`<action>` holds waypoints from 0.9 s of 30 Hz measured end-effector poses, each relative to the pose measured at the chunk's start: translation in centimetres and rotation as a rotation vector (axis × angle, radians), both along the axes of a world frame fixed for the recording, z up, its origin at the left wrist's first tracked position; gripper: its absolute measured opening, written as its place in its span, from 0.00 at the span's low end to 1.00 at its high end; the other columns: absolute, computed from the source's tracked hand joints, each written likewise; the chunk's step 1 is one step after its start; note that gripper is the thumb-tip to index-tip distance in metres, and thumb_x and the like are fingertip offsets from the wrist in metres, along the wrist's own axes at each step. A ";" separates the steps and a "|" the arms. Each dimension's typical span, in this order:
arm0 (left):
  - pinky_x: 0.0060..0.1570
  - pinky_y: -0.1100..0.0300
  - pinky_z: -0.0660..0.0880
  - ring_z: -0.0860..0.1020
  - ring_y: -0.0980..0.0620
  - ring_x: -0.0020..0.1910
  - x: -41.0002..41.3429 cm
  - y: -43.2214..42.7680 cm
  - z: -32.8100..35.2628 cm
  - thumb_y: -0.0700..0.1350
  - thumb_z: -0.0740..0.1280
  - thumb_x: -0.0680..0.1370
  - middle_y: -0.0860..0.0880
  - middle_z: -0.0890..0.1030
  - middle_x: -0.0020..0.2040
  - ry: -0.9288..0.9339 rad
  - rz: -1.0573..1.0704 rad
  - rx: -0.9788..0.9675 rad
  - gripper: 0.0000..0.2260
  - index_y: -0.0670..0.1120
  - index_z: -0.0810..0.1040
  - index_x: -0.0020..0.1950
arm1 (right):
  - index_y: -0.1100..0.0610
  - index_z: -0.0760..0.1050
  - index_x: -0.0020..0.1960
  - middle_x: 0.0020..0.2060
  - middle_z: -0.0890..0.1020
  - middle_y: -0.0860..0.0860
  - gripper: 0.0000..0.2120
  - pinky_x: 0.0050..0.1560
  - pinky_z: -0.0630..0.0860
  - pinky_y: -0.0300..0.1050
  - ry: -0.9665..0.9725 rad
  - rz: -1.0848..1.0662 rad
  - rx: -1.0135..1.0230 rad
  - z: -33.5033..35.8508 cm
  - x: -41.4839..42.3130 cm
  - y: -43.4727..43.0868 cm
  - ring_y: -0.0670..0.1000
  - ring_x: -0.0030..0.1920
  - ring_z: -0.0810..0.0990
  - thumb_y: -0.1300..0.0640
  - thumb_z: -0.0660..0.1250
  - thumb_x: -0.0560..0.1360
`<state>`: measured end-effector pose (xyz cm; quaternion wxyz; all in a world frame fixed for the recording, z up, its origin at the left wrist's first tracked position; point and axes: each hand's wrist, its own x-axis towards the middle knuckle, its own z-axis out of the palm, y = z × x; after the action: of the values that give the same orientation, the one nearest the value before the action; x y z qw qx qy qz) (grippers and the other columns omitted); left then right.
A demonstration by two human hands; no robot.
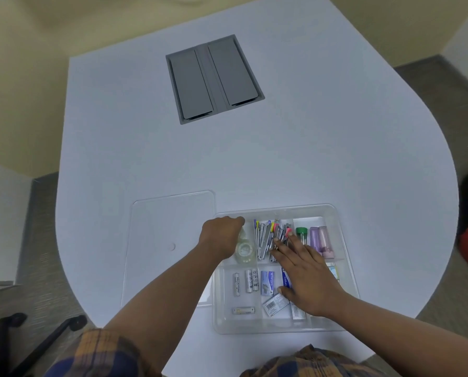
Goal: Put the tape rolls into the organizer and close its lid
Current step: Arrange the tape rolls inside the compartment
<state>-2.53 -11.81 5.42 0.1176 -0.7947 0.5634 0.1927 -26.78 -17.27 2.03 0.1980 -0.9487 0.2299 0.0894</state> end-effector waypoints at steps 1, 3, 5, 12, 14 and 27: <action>0.38 0.56 0.69 0.80 0.43 0.48 0.1 0.1 -0.2 0.38 0.68 0.71 0.49 0.81 0.51 -0.016 -0.025 -0.003 0.19 0.48 0.69 0.60 | 0.47 0.54 0.78 0.79 0.51 0.45 0.39 0.75 0.47 0.54 -0.007 -0.005 0.003 0.0 0.0 0.0 0.51 0.77 0.36 0.40 0.65 0.72; 0.35 0.57 0.66 0.80 0.43 0.45 0.1 0.2 -0.4 0.39 0.69 0.71 0.48 0.81 0.47 -0.060 -0.064 -0.017 0.20 0.47 0.67 0.60 | 0.46 0.53 0.78 0.79 0.50 0.45 0.39 0.74 0.46 0.53 -0.001 -0.006 0.002 0.0 0.1 0.0 0.50 0.77 0.35 0.40 0.65 0.72; 0.32 0.57 0.64 0.80 0.43 0.41 0.1 0.2 -0.5 0.38 0.68 0.72 0.47 0.81 0.44 -0.104 -0.097 -0.028 0.20 0.46 0.66 0.61 | 0.46 0.52 0.78 0.79 0.48 0.44 0.39 0.74 0.44 0.52 0.011 -0.001 -0.006 0.0 0.1 0.0 0.50 0.77 0.34 0.40 0.63 0.72; 0.30 0.58 0.62 0.79 0.44 0.39 -0.1 0.2 -0.7 0.32 0.66 0.68 0.47 0.80 0.42 -0.165 -0.079 -0.031 0.24 0.45 0.66 0.61 | 0.46 0.53 0.78 0.79 0.51 0.44 0.39 0.74 0.46 0.52 0.009 -0.009 -0.010 0.0 0.1 0.1 0.50 0.78 0.37 0.40 0.64 0.72; 0.29 0.58 0.61 0.79 0.44 0.38 -0.2 0.4 -0.7 0.31 0.66 0.67 0.48 0.80 0.41 -0.161 -0.085 -0.035 0.24 0.45 0.66 0.61 | 0.47 0.54 0.78 0.79 0.53 0.45 0.39 0.74 0.48 0.54 0.000 -0.015 -0.009 0.1 0.2 0.1 0.51 0.78 0.39 0.40 0.65 0.71; 0.35 0.57 0.67 0.81 0.43 0.44 0.2 1.2 -0.9 0.38 0.68 0.72 0.48 0.82 0.47 -0.075 -0.045 -0.068 0.19 0.49 0.69 0.60 | 0.45 0.51 0.78 0.79 0.49 0.43 0.39 0.75 0.51 0.57 0.023 -0.025 0.000 -0.2 0.2 0.2 0.50 0.78 0.37 0.40 0.64 0.72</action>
<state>-2.29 -10.57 4.54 0.1159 -0.7922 0.5824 0.1408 -26.58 -17.11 1.82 0.1964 -0.9446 0.2440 0.0977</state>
